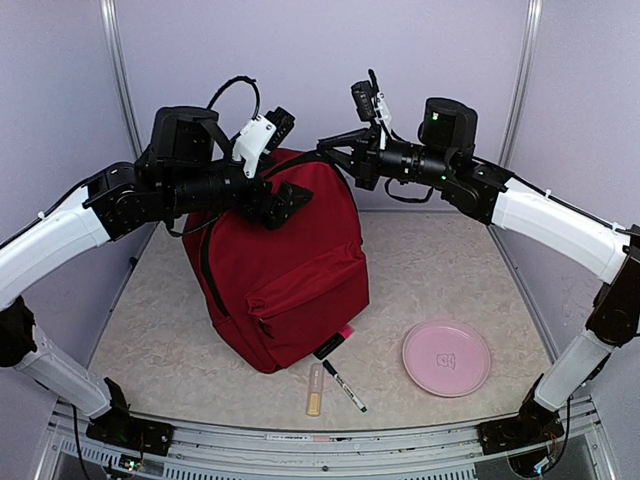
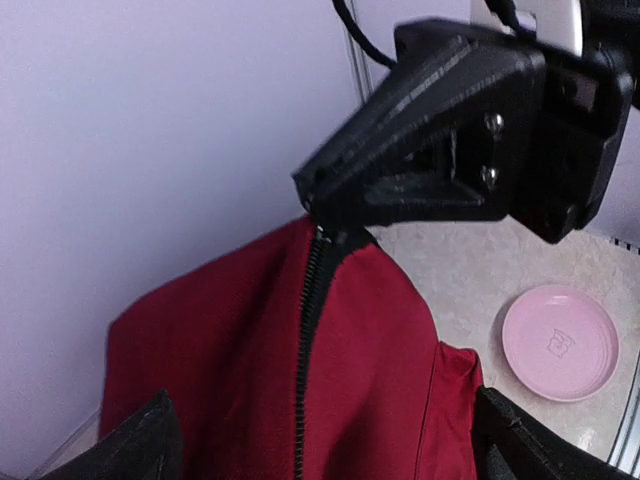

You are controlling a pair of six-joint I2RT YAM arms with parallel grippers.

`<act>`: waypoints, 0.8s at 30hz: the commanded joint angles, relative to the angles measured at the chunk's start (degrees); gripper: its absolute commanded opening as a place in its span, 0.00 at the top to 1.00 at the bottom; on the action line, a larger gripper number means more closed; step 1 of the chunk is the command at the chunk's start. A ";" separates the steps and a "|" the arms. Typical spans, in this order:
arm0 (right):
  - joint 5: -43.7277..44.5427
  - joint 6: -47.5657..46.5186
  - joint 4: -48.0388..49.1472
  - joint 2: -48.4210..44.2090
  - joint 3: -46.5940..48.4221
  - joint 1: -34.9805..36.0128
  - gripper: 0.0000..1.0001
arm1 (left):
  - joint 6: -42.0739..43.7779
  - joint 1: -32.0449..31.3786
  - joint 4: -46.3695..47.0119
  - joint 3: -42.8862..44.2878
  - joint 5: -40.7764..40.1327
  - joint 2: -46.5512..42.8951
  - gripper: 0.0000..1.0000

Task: Pack the student bag
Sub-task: Hold the largest pocket of the student bag, then zip the student bag into the largest pocket of the bag.

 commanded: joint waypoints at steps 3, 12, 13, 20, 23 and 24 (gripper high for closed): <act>-2.86 -0.68 2.38 -1.49 2.28 0.95 1.00 | 4.89 0.29 -0.50 2.24 -3.58 1.94 0.46; 0.32 14.61 11.02 -8.81 -12.44 -8.77 1.00 | 3.50 -0.37 13.43 -11.42 -5.04 -7.80 1.00; -0.28 19.05 15.45 -10.87 -17.21 -11.51 1.00 | 3.22 0.06 14.83 -13.14 -4.74 -9.54 1.00; 0.77 34.79 27.14 -8.92 -36.01 -22.06 1.00 | 0.42 2.24 19.30 -13.87 6.19 -16.69 1.00; 3.47 35.21 28.12 -6.08 -40.65 -22.24 1.00 | 0.85 2.55 19.75 -12.44 4.10 -17.36 1.00; 4.22 35.89 28.82 -5.11 -41.95 -22.26 1.00 | 0.89 2.71 20.07 -12.15 3.08 -17.54 1.00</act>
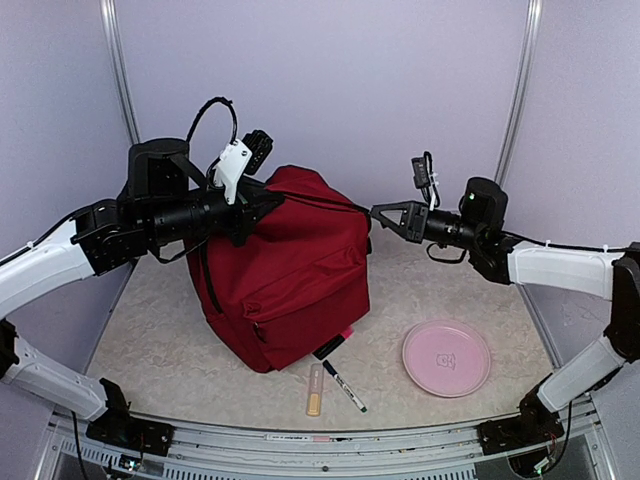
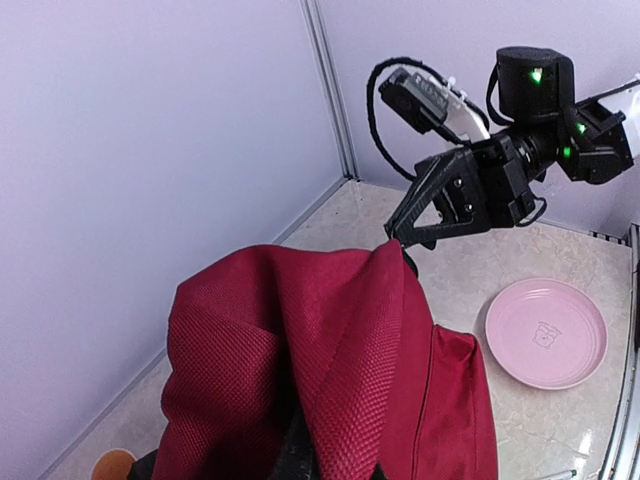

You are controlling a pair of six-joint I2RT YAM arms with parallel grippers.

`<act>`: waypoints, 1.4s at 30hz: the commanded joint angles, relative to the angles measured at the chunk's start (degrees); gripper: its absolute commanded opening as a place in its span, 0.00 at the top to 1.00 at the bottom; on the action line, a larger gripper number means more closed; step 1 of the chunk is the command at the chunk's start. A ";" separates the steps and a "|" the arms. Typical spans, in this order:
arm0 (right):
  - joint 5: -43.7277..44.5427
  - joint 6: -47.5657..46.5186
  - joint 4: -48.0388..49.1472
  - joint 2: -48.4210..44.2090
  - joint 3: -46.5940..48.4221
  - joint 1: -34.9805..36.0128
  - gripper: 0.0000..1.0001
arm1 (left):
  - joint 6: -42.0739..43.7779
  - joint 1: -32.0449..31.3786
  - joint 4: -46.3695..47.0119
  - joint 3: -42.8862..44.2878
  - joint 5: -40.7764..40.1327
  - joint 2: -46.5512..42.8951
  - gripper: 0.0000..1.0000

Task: Pack the student bag
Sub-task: Zip the student bag into the largest pocket of the bag, then pass from the left arm to the right

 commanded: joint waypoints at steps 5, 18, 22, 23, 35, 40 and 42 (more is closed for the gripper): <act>17.44 8.19 5.12 9.31 -9.19 -7.20 1.00 | -0.12 2.47 9.29 5.25 -5.11 -8.51 1.00; 17.42 -2.96 -8.45 4.35 -5.18 -5.28 0.54 | -7.18 1.16 12.89 2.24 -8.22 -6.46 1.00; 26.10 -14.50 -18.52 -4.56 -2.65 0.60 0.21 | -7.41 -1.87 17.05 -0.78 -10.90 -6.41 1.00; 26.47 -15.25 -19.02 -6.28 -3.00 1.86 0.13 | -6.73 -2.64 17.74 -1.08 -11.80 -6.25 1.00; 25.65 -19.94 -12.47 -4.08 -2.77 20.89 0.00 | -4.45 -5.54 18.82 -0.06 -11.37 -2.04 1.00; 29.46 -19.84 -12.08 1.38 2.33 21.64 0.18 | -5.43 -5.74 16.43 0.82 -6.77 -2.40 1.00; 28.07 -19.60 -11.27 2.29 3.49 21.63 0.48 | -7.14 -5.76 14.66 1.50 -4.21 -3.14 1.00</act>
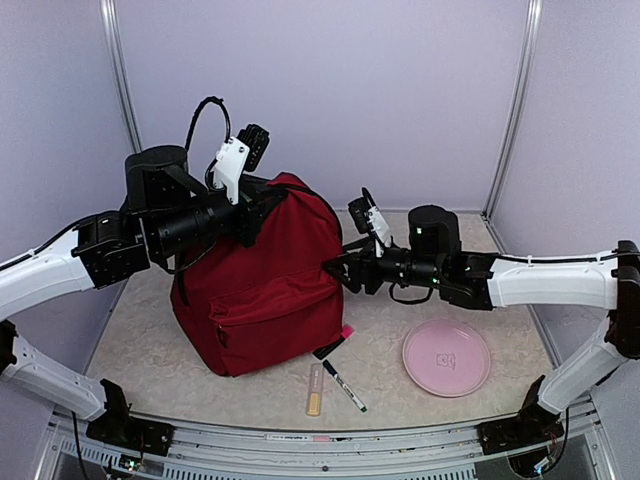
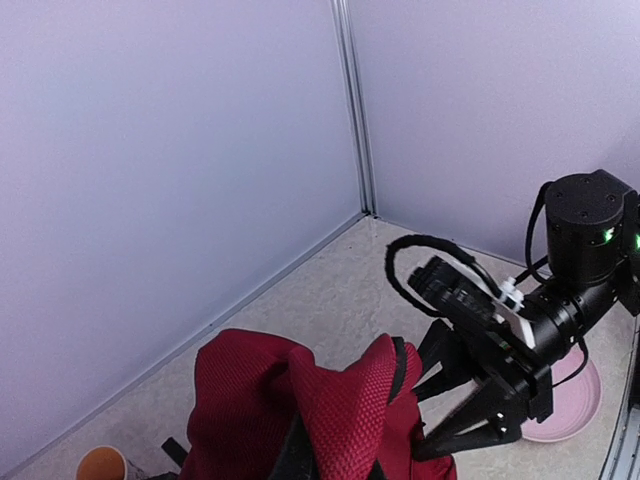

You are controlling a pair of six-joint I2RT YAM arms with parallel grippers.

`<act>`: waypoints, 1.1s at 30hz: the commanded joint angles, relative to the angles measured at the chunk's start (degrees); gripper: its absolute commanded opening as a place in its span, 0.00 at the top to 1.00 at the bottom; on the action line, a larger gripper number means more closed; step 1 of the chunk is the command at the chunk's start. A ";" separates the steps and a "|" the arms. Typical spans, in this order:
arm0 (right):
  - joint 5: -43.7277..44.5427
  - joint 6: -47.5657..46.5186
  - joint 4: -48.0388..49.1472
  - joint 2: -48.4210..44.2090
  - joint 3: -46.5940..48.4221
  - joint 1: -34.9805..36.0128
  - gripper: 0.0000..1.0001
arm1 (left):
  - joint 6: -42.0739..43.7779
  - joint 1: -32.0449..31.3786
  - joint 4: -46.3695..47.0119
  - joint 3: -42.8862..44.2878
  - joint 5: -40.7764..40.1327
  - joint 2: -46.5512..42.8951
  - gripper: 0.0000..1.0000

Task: Pack the student bag
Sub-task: Pass from the left arm to the right, then pass from the right arm to the left

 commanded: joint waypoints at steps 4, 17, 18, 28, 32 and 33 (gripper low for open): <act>0.99 0.13 2.81 1.97 5.45 -0.92 1.00 | -3.93 -0.38 5.23 3.86 7.76 -3.92 1.00; -8.88 -0.38 1.42 5.84 13.26 -10.53 1.00 | -23.25 -5.68 -19.80 -6.15 -17.34 -12.71 0.01; -10.32 -0.70 2.06 6.36 13.50 -11.15 1.00 | -27.23 -6.34 -22.16 -6.82 -18.76 -13.91 0.01; -19.50 0.01 1.02 9.13 15.72 -15.67 1.00 | -44.37 -17.97 -24.37 -21.46 -26.19 -25.33 0.01; -19.29 -1.86 -0.10 8.57 15.21 -16.13 1.00 | -47.07 -20.45 -25.44 -24.25 -30.59 -26.02 0.01; -19.71 -2.54 0.16 8.46 14.92 -16.16 1.00 | -46.81 -20.40 -23.79 -26.20 -31.14 -26.03 0.01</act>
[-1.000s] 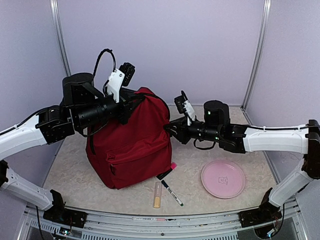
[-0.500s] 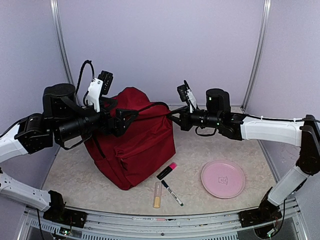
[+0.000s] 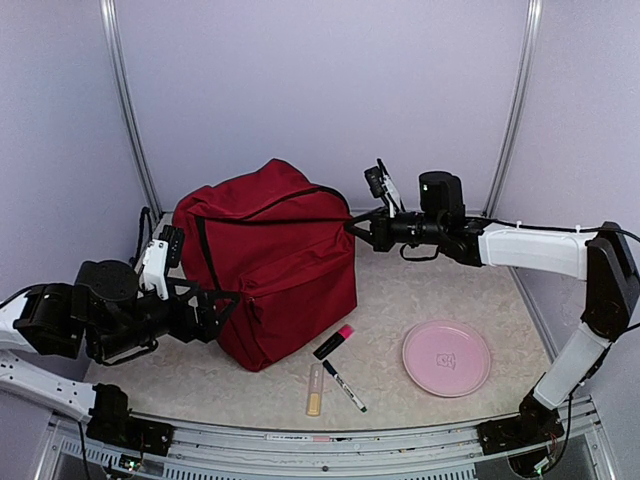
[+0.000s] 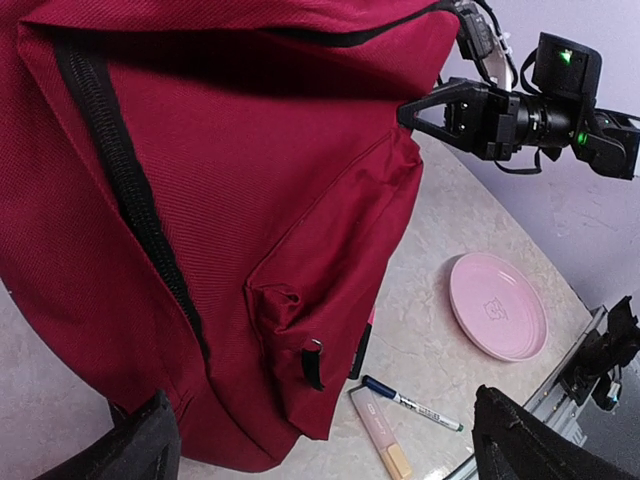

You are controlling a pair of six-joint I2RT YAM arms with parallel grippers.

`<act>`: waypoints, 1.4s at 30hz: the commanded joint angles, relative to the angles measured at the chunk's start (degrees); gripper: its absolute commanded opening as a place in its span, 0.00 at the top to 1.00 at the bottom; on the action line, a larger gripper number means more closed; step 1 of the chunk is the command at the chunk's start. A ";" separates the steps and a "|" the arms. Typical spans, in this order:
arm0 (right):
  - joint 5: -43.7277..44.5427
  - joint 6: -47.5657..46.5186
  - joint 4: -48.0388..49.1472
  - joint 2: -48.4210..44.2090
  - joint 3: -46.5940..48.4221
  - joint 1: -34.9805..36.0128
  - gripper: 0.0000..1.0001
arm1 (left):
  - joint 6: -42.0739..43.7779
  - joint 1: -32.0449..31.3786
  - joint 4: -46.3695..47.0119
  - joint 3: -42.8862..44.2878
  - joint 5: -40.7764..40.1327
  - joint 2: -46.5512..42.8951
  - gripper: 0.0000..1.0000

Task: Pack the student bag
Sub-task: Pass from the right arm to the left, then pick up the lower front pocket of the student bag.

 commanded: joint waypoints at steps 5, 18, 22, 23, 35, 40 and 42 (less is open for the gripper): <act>-7.28 -5.93 3.20 -1.55 2.00 -0.84 1.00 | 2.09 6.28 13.53 -12.19 -9.83 -3.71 0.01; -8.33 -5.93 2.83 -0.69 2.02 -1.10 1.00 | 10.50 27.88 43.24 -24.48 38.25 2.13 0.08; -6.16 -5.80 1.54 1.69 6.65 -1.84 1.00 | 11.40 25.63 46.43 -25.61 38.51 1.49 0.52; -5.26 -5.64 1.11 2.62 8.29 -2.12 1.00 | 11.74 25.15 46.88 -25.63 38.78 1.34 0.67; 12.21 -6.04 -17.04 -5.56 9.55 -2.62 0.46 | 12.76 9.20 53.27 -25.29 17.30 3.52 1.00; 13.88 -5.61 -14.58 -17.11 -2.48 1.58 0.46 | 13.28 7.13 54.07 -24.06 13.48 5.44 1.00; 12.19 -8.06 -10.81 -20.14 -9.23 9.42 0.47 | 13.40 6.96 53.87 -23.83 12.97 5.63 1.00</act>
